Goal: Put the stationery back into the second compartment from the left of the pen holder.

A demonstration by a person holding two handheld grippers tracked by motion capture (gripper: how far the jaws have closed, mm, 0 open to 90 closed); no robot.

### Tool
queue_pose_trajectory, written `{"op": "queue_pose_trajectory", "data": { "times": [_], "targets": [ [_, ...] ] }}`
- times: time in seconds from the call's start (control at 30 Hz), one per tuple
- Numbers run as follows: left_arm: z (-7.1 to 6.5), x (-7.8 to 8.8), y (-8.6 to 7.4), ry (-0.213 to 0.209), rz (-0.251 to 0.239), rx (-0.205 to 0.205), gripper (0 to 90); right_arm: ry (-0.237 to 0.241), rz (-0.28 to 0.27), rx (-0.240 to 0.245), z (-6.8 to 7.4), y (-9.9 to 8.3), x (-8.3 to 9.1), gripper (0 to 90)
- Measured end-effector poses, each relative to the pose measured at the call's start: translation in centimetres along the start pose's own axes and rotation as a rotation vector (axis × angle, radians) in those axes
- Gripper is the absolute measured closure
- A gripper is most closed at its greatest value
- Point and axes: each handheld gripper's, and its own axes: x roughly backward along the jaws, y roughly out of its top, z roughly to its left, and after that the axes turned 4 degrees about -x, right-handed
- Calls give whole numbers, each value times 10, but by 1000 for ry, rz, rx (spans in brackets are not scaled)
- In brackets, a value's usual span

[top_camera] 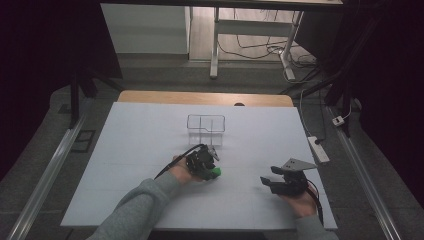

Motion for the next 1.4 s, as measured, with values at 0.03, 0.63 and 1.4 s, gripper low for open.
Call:
{"op": "queue_pose_trajectory", "data": {
  "times": [0.03,0.63,1.4],
  "targets": [
    [-1,0,1,2,3,-10,610,-1,6,3,0,0,0,373],
    [-2,3,-1,14,-12,-12,667,-8,7,0,0,0,0,374],
    [11,55,-20,48,-232,89,666,-15,5,-3,0,0,0,373]
  ]
}}
